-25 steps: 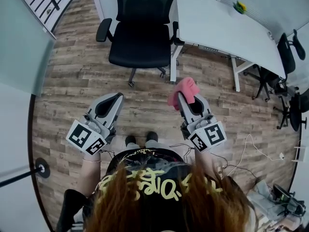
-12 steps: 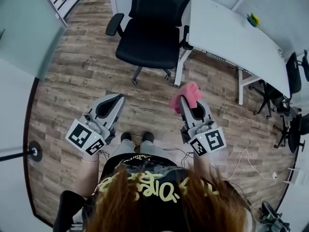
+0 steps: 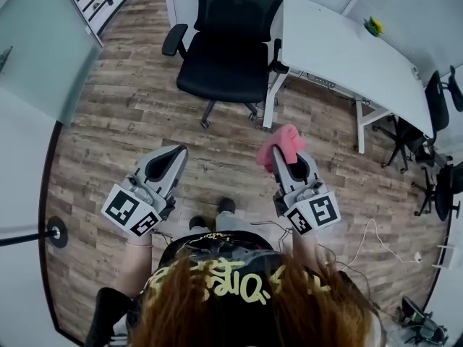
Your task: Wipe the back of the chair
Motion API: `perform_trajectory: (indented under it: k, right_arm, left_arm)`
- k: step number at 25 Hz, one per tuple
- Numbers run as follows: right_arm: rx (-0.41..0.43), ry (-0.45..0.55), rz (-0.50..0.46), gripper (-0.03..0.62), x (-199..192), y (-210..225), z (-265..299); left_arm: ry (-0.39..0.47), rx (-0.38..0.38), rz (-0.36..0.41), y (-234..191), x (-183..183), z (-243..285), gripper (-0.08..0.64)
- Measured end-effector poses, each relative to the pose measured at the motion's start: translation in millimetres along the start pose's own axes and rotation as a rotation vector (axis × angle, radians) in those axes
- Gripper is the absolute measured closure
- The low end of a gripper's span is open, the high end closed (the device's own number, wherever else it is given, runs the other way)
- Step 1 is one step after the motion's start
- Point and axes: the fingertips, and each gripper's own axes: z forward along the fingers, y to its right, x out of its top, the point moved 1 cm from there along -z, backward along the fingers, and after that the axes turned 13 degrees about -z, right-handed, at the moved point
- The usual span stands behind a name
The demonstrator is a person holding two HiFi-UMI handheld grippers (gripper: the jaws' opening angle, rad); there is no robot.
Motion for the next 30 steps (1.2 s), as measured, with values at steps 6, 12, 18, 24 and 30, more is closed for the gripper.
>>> perform_trajectory:
  k: [6, 12, 18, 24, 30]
  right_arm:
    - [-0.011, 0.006, -0.010, 0.525, 4.8, -6.9, -6.4]
    - [-0.003, 0.009, -0.012, 0.525, 0.5, 15.8, -3.5]
    - [0.042, 0.016, -0.011, 0.525, -5.9, 37.2, 6.1]
    - [0.076, 0.013, 0.009, 0.525, -16.0, 40.9, 18.3]
    - [0.074, 0.013, 0.007, 0.525, -13.9, 43.6, 33.2]
  left_arm:
    - [-0.011, 0.022, -0.015, -9.0, -3.7, -10.0, 0.568]
    - [0.011, 0.025, 0.000, -9.1, 1.6, 13.4, 0.568]
    - [0.057, 0.059, 0.013, -6.8, 6.2, 32.2, 0.568]
    - [0.039, 0.093, 0.017, -9.7, -0.9, 29.9, 0.568]
    - [0.053, 0.082, 0.006, -27.0, 7.5, 41.3, 0.568]
